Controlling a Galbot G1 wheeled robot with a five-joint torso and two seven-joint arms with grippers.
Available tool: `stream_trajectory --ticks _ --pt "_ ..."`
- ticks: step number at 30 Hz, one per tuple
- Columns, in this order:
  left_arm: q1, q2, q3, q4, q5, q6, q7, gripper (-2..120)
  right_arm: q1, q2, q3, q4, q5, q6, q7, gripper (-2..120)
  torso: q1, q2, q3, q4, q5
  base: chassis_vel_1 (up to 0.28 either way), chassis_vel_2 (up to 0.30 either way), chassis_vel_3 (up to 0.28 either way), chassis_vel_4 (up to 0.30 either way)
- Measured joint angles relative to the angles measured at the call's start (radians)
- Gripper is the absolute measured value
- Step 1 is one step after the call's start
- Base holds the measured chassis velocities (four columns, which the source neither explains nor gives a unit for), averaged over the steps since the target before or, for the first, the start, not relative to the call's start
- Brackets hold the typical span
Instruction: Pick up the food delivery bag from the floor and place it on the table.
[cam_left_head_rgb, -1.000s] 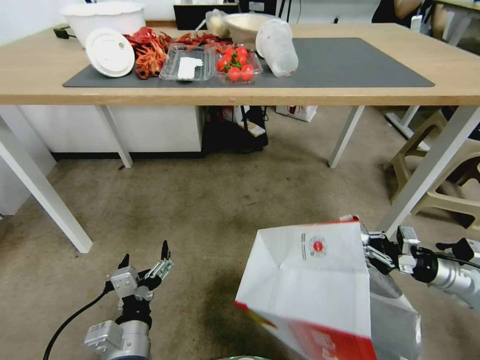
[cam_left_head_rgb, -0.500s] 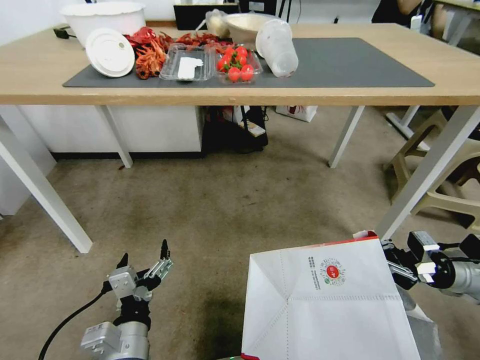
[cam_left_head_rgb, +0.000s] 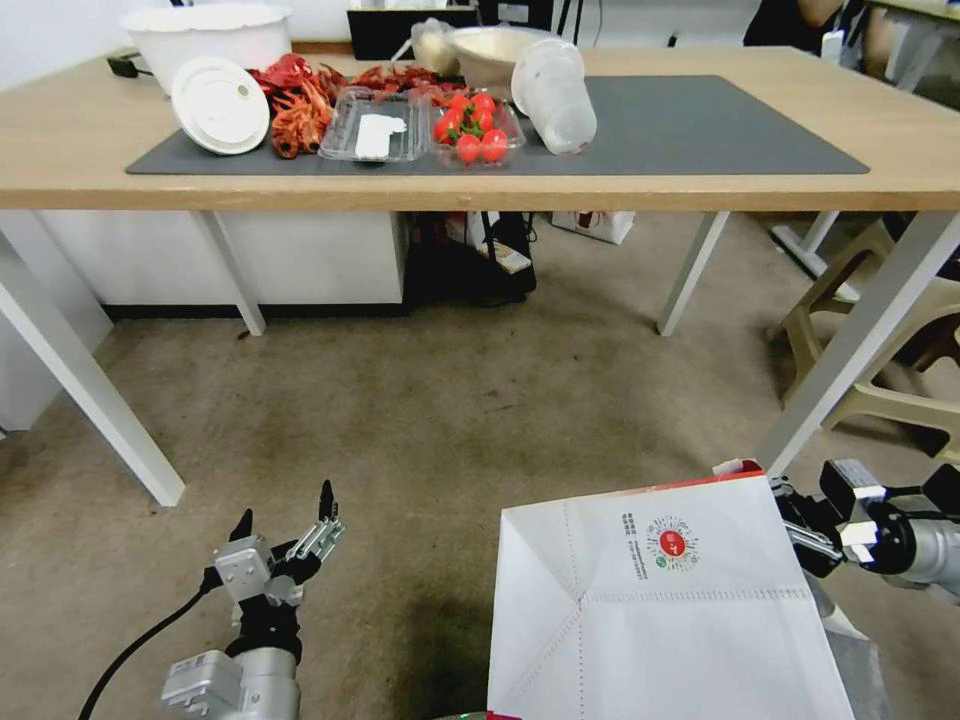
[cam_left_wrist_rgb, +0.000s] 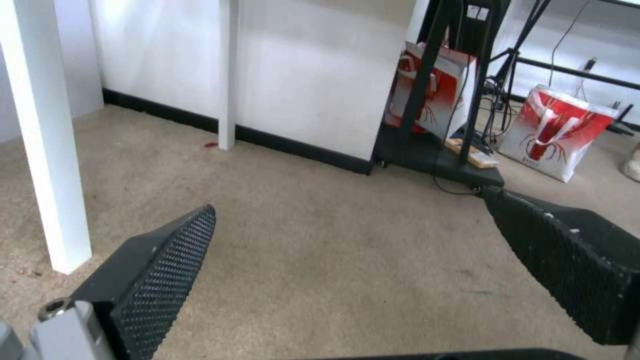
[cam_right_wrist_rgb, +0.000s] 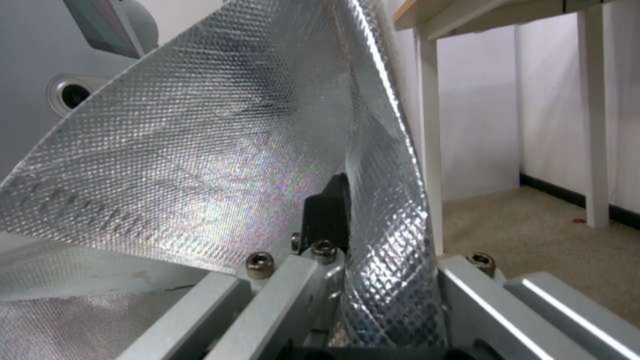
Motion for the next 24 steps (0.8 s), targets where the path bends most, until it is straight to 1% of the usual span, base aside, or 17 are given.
stream_trajectory --ticks 2,11,13,15,16,18,21,22,24 --pt "-0.001 -0.001 -0.005 0.0 0.016 -0.005 0.006 100 -0.002 0.004 0.0 0.001 0.0 0.0 -0.001 0 0.0 0.0 0.0 0.0 0.0 0.0 0.0 0.0 0.0" --pt "-0.001 0.0 -0.008 -0.015 0.009 0.007 0.015 100 -0.003 0.005 0.0 0.003 -0.002 0.002 -0.002 0 0.0 0.007 0.002 0.0 0.0001 0.0 0.0 0.0 0.0" --pt "0.002 0.005 -0.009 -0.019 0.003 0.02 0.024 100 -0.005 0.006 0.0 0.012 -0.004 0.002 -0.001 0 0.0 0.018 0.013 0.0 0.0 0.0 0.0 0.0 0.0" --pt "0.002 0.006 -0.009 -0.019 0.003 0.02 0.025 100 -0.006 0.006 0.0 0.015 -0.005 0.002 -0.001 0 0.0 0.022 0.017 0.0 0.0 0.0 0.0 0.0 0.0" --pt "0.002 0.009 -0.009 -0.019 0.003 0.022 0.029 100 -0.007 0.007 0.003 0.022 -0.006 0.003 0.001 0 0.0 0.031 0.026 0.0 -0.0001 0.0 0.0 0.0 0.0" --pt "0.001 0.011 -0.009 -0.019 0.003 0.022 0.029 100 -0.008 0.009 0.004 0.025 -0.007 0.003 0.001 0 0.0 0.035 0.03 0.0 0.0 0.0 0.0 0.0 0.0" --pt "-0.002 0.014 -0.01 -0.021 0.003 0.027 0.034 100 -0.015 0.016 0.008 0.035 -0.01 0.005 0.002 0 0.002 0.054 0.049 0.0 0.0 0.0 0.0 0.0 0.0" --pt "-0.002 0.014 -0.01 -0.021 0.003 0.027 0.034 100 -0.015 0.016 0.008 0.035 -0.01 0.005 0.002 0 0.002 0.054 0.049 0.0 0.0 0.0 0.0 0.0 0.0" --pt "-0.003 0.015 -0.01 -0.022 0.003 0.027 0.034 100 -0.017 0.02 0.011 0.037 -0.011 0.006 0.003 0 0.003 0.066 0.06 -0.0001 -0.0001 0.0 0.0 0.0 0.0"
